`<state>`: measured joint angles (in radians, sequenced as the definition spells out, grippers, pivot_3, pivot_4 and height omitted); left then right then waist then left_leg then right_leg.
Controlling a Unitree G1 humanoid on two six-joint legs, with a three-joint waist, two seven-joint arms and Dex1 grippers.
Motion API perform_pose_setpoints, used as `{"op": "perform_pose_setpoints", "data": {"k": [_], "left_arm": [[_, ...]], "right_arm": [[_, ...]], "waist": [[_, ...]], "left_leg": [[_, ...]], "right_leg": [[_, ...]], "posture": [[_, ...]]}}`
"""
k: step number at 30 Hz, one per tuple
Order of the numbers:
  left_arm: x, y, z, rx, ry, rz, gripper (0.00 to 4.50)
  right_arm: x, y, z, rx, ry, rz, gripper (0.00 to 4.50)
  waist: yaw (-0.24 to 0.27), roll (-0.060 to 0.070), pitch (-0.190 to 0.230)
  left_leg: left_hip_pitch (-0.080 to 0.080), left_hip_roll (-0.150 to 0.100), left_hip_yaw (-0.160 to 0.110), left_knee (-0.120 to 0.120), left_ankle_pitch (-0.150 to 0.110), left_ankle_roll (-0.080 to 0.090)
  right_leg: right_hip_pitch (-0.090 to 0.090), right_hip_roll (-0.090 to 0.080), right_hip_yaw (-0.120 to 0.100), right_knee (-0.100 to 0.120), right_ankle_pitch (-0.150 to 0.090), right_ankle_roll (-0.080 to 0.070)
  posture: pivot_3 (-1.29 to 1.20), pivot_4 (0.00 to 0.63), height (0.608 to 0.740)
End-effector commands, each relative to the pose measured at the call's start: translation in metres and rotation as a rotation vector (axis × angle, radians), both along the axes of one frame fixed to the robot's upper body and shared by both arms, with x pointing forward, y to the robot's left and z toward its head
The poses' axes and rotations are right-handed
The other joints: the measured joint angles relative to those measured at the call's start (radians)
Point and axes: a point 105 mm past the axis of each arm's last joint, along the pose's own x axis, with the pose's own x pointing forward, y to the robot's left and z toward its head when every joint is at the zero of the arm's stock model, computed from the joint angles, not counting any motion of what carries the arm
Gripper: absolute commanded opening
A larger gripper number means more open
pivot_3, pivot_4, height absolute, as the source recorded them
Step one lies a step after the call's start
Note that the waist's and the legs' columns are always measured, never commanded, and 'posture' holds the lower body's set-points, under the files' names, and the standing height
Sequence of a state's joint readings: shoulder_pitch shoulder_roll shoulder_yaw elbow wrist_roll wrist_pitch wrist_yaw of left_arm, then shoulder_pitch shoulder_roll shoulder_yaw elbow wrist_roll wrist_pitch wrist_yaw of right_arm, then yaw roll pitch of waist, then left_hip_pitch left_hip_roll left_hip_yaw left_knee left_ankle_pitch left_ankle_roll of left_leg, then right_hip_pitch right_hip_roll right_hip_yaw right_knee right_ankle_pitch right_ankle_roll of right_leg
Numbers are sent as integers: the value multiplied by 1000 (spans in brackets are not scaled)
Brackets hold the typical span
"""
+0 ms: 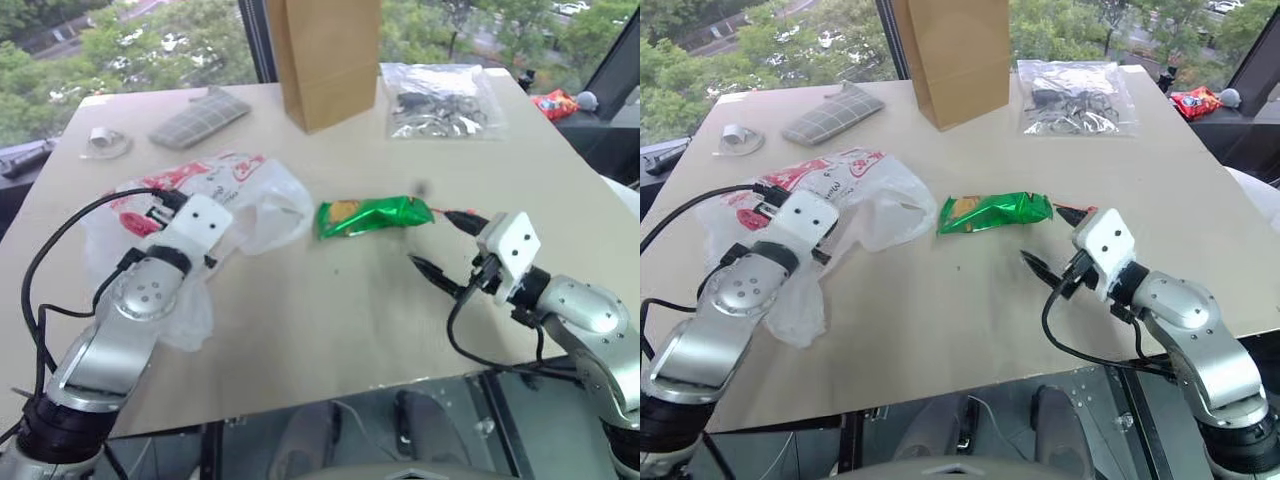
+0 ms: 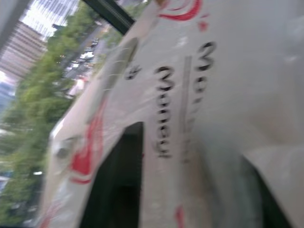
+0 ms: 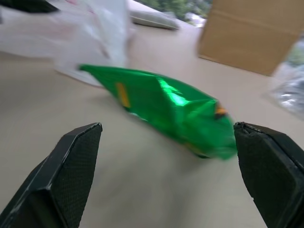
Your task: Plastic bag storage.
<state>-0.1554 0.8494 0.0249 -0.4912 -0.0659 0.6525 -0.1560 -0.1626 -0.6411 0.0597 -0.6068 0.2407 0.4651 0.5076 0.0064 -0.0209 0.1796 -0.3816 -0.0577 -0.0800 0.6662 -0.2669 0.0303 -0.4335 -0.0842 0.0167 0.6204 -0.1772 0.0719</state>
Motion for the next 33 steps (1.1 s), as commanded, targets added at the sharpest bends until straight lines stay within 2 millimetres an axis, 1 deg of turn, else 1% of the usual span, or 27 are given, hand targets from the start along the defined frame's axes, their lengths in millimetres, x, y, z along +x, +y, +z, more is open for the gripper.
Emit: {"op": "perform_pose_setpoints", "data": {"k": [1,2,5,9,12,15,18,21,24,27,31,32,33], "left_arm": [[3,10,19,-67,-1,9,128],[4,12,18,-83,16,12,25],[7,10,25,-109,28,-1,25],[11,2,32,-129,44,-19,25],[11,0,36,-123,43,-26,25],[11,-1,38,-121,52,-31,25],[11,-1,43,-121,51,-30,25],[10,0,45,-135,49,-5,25],[10,4,43,-153,60,45,25],[12,12,42,-212,59,141,0],[14,15,43,-252,37,220,0],[15,16,43,-257,31,236,0],[16,18,44,-262,25,249,0]], "right_arm": [[15,-5,9,-183,-165,-54,4500],[17,-5,9,-199,-169,-55,4500],[25,2,0,-315,-207,-1,4500],[40,25,-17,-448,-239,100,4500],[55,40,-21,-546,-297,144,4500],[75,44,-23,-657,-356,140,4500],[93,45,-20,-709,-386,115,4500],[104,47,-20,-732,-387,112,4500],[110,50,-21,-751,-400,124,4500],[116,52,-20,-754,-406,127,3655],[119,53,-11,-719,-435,111,1679],[119,54,-7,-691,-440,101,1108],[119,54,-3,-667,-444,93,648]], "waist": [[-1,0,0],[-2,0,0],[-6,0,0],[-19,-1,0],[-23,-1,0],[-24,-1,0],[-23,-1,0],[-22,-1,0],[-24,-1,0],[-24,-1,0],[-24,-1,0],[-24,-1,0],[-24,-1,0]], "left_leg": [[0,0,0,0,0,0],[0,0,0,0,0,0],[0,1,-1,0,0,0],[0,-1,-1,2,0,0],[0,-1,-1,2,0,0],[0,-1,-1,2,1,-1],[0,-1,-1,2,1,-1],[0,-1,-3,2,1,-1],[-1,-2,-3,2,1,-1],[-1,-2,-4,2,1,-1],[-1,-2,-4,2,1,-2],[-1,-2,-5,2,1,-2],[-1,-2,-5,2,1,-2]], "right_leg": [[0,0,0,0,0,0],[0,0,-1,1,0,0],[0,1,-1,1,0,0],[1,0,0,1,0,0],[1,0,0,1,0,0],[0,0,0,1,0,0],[0,0,0,1,0,-1],[0,0,0,1,0,-1],[0,0,0,1,1,-1],[0,0,0,2,1,-1],[0,0,0,2,1,-1],[0,0,0,3,1,-1],[0,1,0,3,1,-1]], "posture": [[0,150,740],[0,150,740],[0,150,740],[0,150,740],[0,150,740],[0,150,740],[0,150,740],[0,150,740],[0,150,740],[0,150,740],[0,150,740],[0,150,740],[0,150,740]]}}
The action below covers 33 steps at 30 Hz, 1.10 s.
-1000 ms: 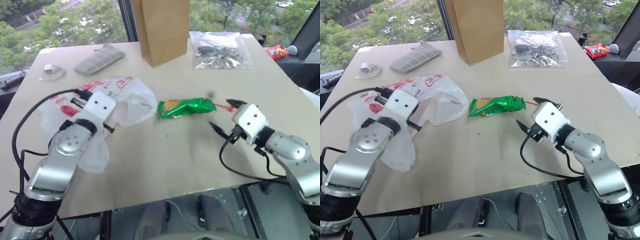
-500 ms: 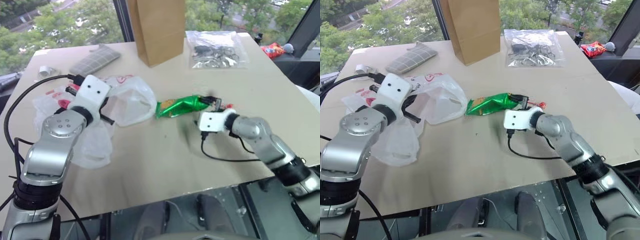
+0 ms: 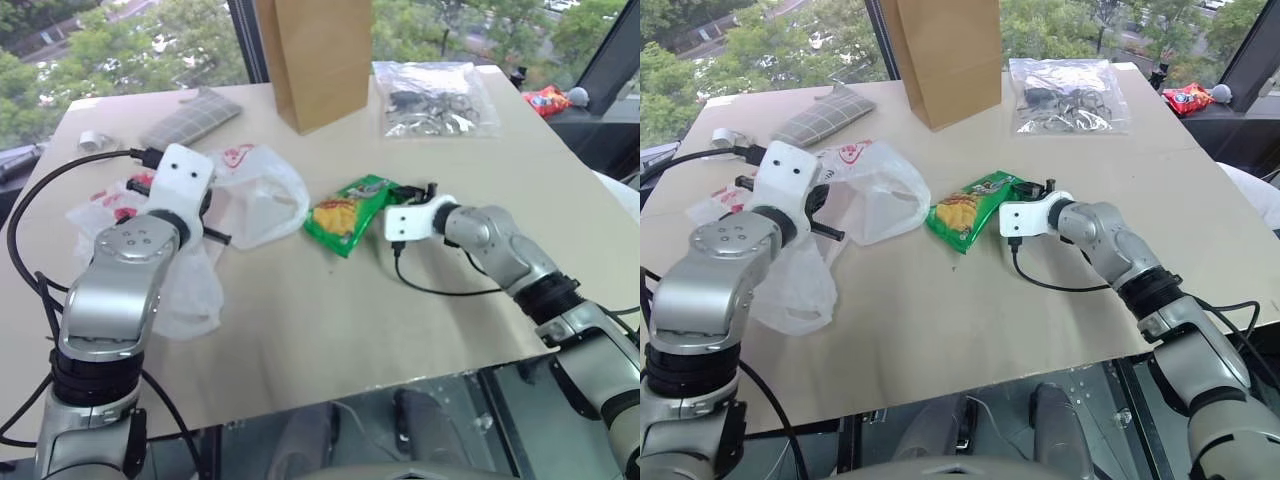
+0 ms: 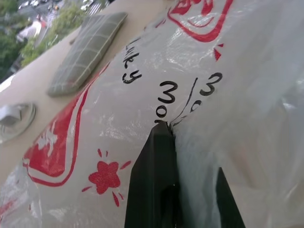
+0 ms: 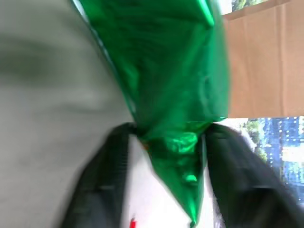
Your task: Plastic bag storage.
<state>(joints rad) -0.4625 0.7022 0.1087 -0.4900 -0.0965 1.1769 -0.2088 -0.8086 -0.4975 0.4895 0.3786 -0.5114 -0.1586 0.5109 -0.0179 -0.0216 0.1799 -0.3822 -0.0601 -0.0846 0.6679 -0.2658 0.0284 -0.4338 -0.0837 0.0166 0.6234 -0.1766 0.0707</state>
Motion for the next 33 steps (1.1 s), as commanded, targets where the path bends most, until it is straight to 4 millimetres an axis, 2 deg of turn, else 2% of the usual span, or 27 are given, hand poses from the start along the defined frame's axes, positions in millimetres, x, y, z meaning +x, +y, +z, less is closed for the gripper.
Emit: {"op": "perform_pose_setpoints", "data": {"k": [1,2,7,13,18,21,26,29,33], "left_arm": [[0,9,19,9,-80,80,0],[1,10,19,5,-82,89,0],[8,7,25,-61,-97,102,0],[16,3,32,-90,-100,103,0],[24,-11,36,-132,-87,62,0],[30,-29,39,-180,-62,-8,0],[27,-52,46,-212,-28,-136,0],[24,-61,53,-241,-28,-198,0],[23,-60,61,-264,-28,-211,0]], "right_arm": [[0,3,29,105,-71,13,172],[-1,4,32,119,-75,21,35],[-15,-1,55,302,-48,25,35],[-59,-5,81,561,91,99,35],[-88,9,99,701,186,185,35],[-91,24,100,699,186,210,35],[-87,46,95,696,194,269,35],[-82,60,95,734,227,324,35],[-82,76,96,754,255,403,35]], "waist": [[0,0,0],[0,0,0],[4,0,0],[2,0,0],[2,0,0],[2,0,0],[1,0,0],[-1,0,0],[-1,0,0]], "left_leg": [[0,0,0,0,0,0],[0,0,0,0,0,0],[0,0,0,0,0,0],[-1,-1,-2,0,0,-1],[-1,0,-2,0,0,-1],[0,-1,-2,0,0,-1],[0,-1,-1,0,1,-1],[-1,-1,-1,0,1,-1],[-2,-1,-1,0,1,-2]], "right_leg": [[0,0,0,0,0,0],[0,0,0,0,0,0],[0,0,0,0,0,0],[-1,-1,-1,0,0,0],[-1,0,-1,2,0,0],[-1,0,-1,3,0,0],[-1,0,-1,3,0,0],[-2,0,0,3,0,0],[-3,0,0,3,0,0]], "posture": [[0,150,740],[0,150,740],[0,150,740],[0,150,740],[0,150,740],[0,150,740],[0,150,740],[0,150,740],[0,150,740]]}}
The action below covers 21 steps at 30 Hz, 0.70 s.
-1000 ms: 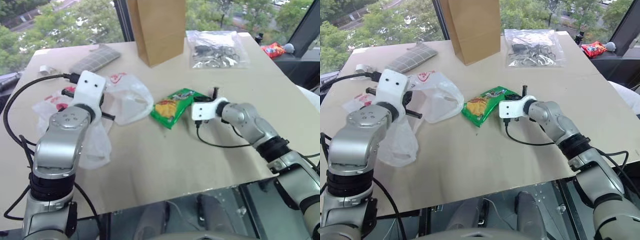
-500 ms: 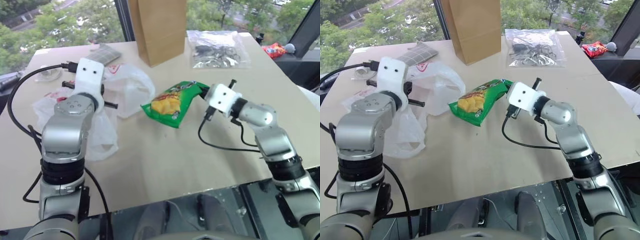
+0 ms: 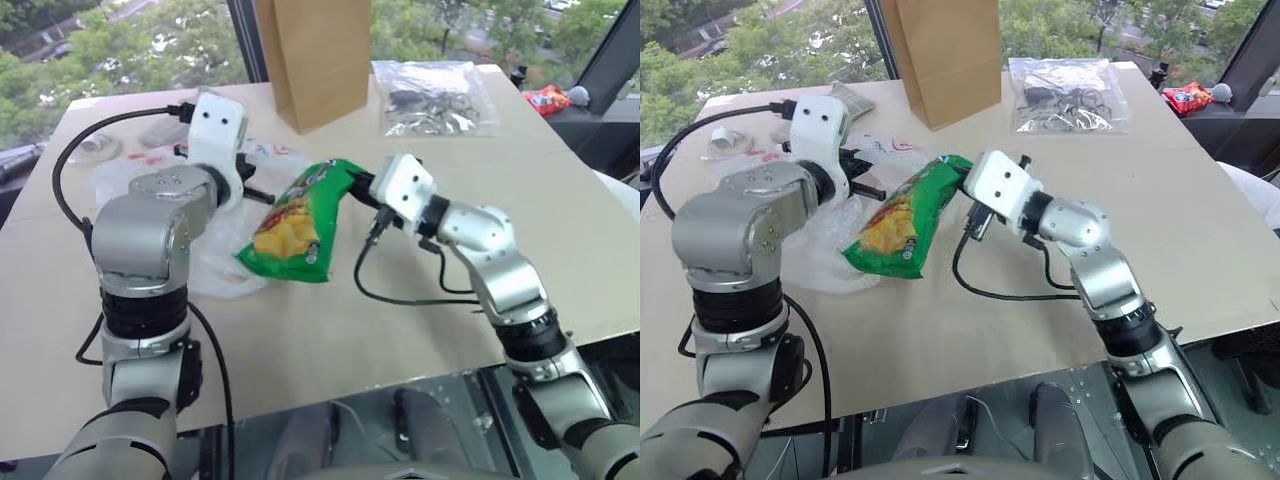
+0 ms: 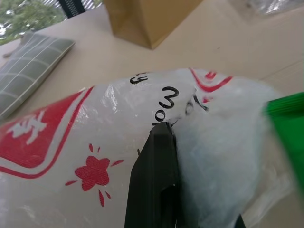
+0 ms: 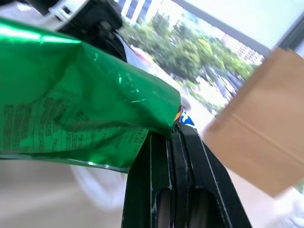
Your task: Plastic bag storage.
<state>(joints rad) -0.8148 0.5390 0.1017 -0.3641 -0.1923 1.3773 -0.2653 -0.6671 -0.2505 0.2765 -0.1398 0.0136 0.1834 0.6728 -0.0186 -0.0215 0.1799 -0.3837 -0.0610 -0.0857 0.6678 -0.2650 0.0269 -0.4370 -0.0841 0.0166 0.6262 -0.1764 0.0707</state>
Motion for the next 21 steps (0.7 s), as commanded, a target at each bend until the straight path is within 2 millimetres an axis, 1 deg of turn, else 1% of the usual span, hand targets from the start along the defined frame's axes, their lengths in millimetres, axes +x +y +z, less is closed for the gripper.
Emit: {"op": "perform_pose_setpoints", "data": {"k": [1,7,9,11,14,16,18,21], "left_arm": [[-6,0,22,-33,-56,-25,0],[-11,-6,28,-36,-60,-68,0],[-14,-9,28,-52,-53,-91,0],[-18,-14,26,-87,-32,-136,0],[-31,-29,21,-137,24,-260,0],[-41,-34,16,-122,62,-332,0],[-51,-34,9,-123,111,-394,0],[-55,-28,6,-136,159,-428,0]], "right_arm": [[-6,13,17,70,-43,80,35],[0,32,15,160,49,152,35],[6,36,13,176,69,143,35],[18,37,8,171,76,101,35],[37,31,2,167,72,16,35],[45,24,2,175,66,-18,35],[53,12,3,183,59,-52,35],[62,-4,5,179,41,-92,35]], "waist": [[0,0,0],[-3,0,0],[-7,0,0],[-12,0,0],[-17,0,0],[-20,0,0],[-24,0,0],[-25,1,0]], "left_leg": [[0,0,0,0,0,0],[0,0,0,0,0,0],[0,0,0,0,0,0],[0,0,0,-1,0,-1],[0,0,0,-1,0,-1],[-1,0,0,-1,0,-1],[-1,0,0,-1,0,-1],[-1,0,1,-2,1,-1]], "right_leg": [[0,0,0,0,0,0],[-1,0,0,0,0,0],[-1,0,1,1,0,0],[-1,0,1,1,0,0],[-1,0,1,1,0,0],[-2,0,1,1,0,0],[-3,0,1,1,0,0],[-4,0,2,1,0,0]], "posture": [[0,150,740],[0,150,740],[0,150,740],[0,150,740],[0,150,740],[0,150,740],[0,150,740],[0,150,740]]}}
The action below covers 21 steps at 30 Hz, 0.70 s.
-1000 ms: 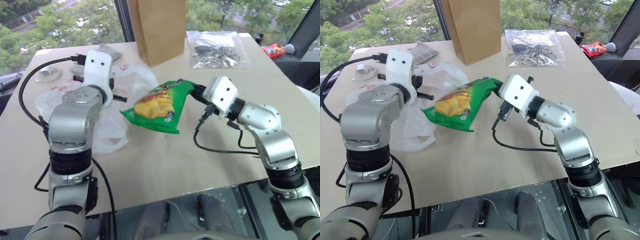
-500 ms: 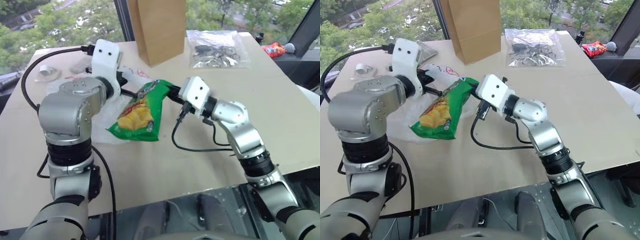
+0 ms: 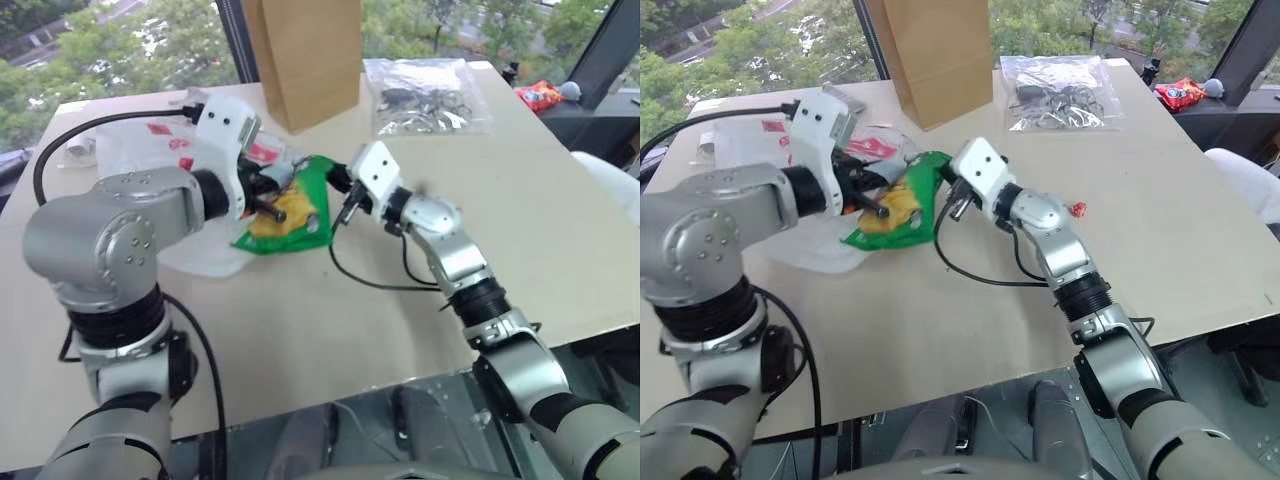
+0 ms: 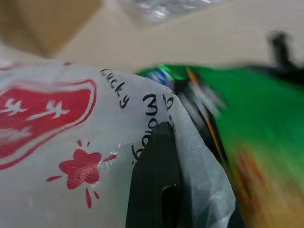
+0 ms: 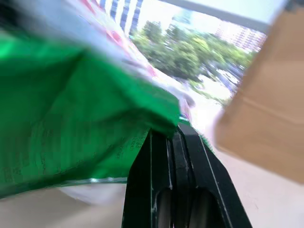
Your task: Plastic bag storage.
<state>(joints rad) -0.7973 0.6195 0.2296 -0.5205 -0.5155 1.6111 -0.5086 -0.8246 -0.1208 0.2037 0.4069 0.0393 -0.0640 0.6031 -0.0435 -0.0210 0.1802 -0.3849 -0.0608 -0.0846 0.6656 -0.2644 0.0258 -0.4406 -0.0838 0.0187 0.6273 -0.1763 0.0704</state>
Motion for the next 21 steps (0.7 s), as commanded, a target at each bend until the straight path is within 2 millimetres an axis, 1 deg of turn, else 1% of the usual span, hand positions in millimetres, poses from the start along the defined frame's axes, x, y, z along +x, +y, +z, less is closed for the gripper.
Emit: {"op": "perform_pose_setpoints", "data": {"k": [1,3,5,7,9,12,16,19,21], "left_arm": [[-8,4,9,-18,-9,-48,0],[-7,6,13,1,-20,-65,0],[0,12,19,12,-37,-37,0],[6,16,27,-43,-31,-19,0],[9,16,32,-98,-9,-24,0],[15,10,37,-247,48,-61,0],[16,4,28,-355,125,-114,0],[19,10,28,-457,148,-95,0],[22,9,34,-535,150,-98,0]], "right_arm": [[5,-13,27,37,-98,-29,35],[7,-20,29,28,-110,-39,35],[7,-25,31,25,-117,-39,35],[8,-29,33,25,-128,-55,35],[10,-31,34,23,-135,-78,35],[10,-26,32,14,-147,-101,35],[8,-14,27,53,-110,-119,35],[4,-8,25,56,-112,-121,35],[5,-11,24,36,-117,-152,35]], "waist": [[0,0,0],[-1,0,0],[-1,0,0],[0,0,0],[0,0,0],[1,0,0],[-5,0,0],[-5,0,0],[-3,0,0]], "left_leg": [[0,0,0,0,0,0],[0,0,0,0,0,0],[1,0,0,0,0,0],[1,0,0,-1,0,-1],[1,0,0,0,0,-1],[0,0,0,0,0,-1],[0,0,1,-1,0,-1],[-2,1,1,-1,1,-1],[-3,1,1,0,1,-1]], "right_leg": [[0,0,0,0,0,0],[0,0,0,0,0,0],[0,1,1,0,0,0],[0,1,0,0,0,0],[0,1,1,0,0,0],[0,1,0,0,0,0],[-2,1,2,1,0,0],[-5,0,3,2,0,0],[-6,0,3,3,0,0]], "posture": [[0,150,740],[0,150,740],[0,150,740],[0,150,740],[0,150,740],[0,150,740],[0,150,740],[0,150,740],[0,150,740]]}}
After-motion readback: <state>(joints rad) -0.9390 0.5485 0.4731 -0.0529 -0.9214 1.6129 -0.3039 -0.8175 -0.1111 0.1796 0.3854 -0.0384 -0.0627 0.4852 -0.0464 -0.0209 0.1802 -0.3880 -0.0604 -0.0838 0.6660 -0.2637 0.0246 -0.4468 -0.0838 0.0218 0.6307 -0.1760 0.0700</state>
